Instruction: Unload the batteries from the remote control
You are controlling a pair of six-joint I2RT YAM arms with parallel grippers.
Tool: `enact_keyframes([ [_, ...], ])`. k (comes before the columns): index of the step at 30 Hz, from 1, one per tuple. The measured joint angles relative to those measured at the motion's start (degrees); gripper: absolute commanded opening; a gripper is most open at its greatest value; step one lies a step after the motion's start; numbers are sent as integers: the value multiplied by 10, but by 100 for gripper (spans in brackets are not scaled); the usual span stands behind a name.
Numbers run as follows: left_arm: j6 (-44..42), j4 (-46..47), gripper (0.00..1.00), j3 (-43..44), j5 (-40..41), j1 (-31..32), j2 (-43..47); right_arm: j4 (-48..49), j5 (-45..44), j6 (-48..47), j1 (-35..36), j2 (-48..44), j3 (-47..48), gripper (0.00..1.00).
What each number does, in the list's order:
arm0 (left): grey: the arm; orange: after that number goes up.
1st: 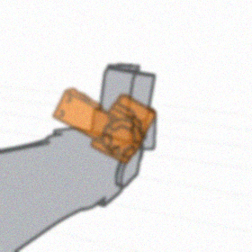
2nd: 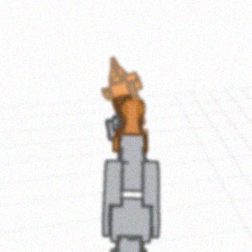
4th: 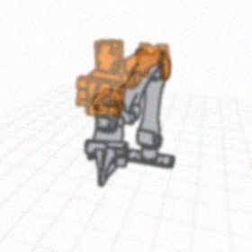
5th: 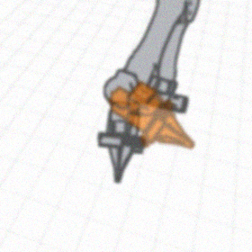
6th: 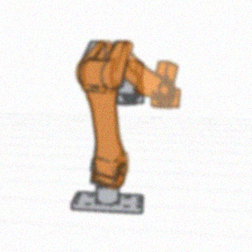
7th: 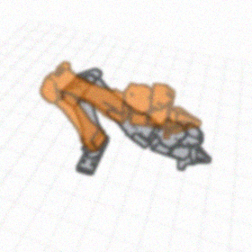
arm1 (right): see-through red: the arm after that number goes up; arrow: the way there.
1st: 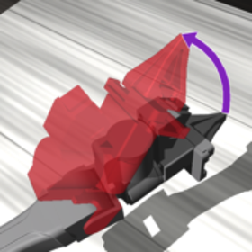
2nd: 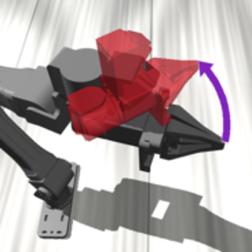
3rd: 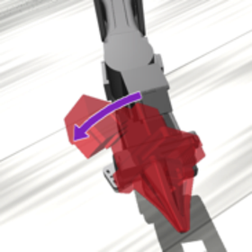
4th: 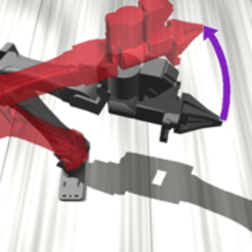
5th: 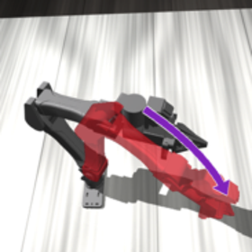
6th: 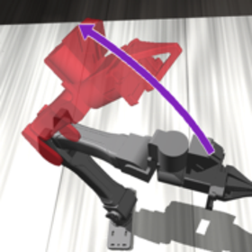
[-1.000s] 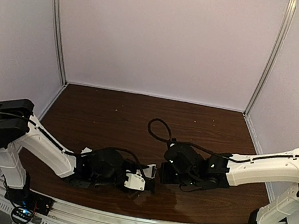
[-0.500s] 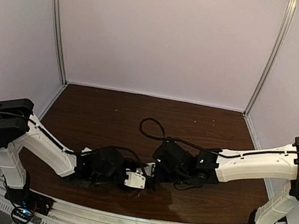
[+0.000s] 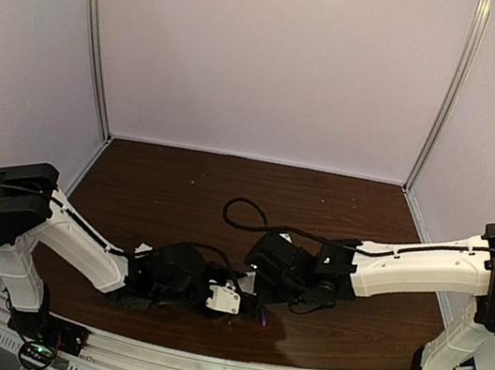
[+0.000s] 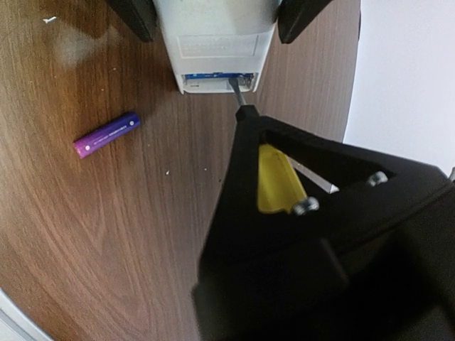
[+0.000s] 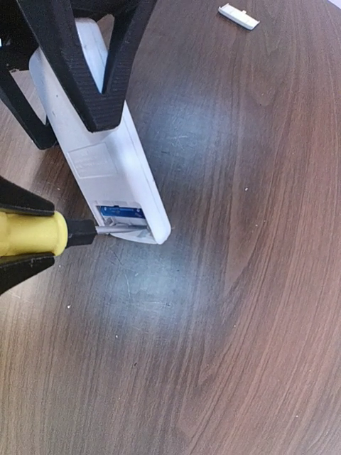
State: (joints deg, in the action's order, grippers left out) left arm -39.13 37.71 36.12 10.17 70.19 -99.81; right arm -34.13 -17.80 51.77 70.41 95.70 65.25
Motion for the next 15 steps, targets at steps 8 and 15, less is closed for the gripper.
enact_keyframes([
  [8, 1, 9, 0, 1, 9, 7, -4, 2, -5, -6, 3, -20, -15, 0],
  [15, 7, 5, 0, 1, 21, 7, -2, 28, -16, -39, -2, -109, -70, 0],
])
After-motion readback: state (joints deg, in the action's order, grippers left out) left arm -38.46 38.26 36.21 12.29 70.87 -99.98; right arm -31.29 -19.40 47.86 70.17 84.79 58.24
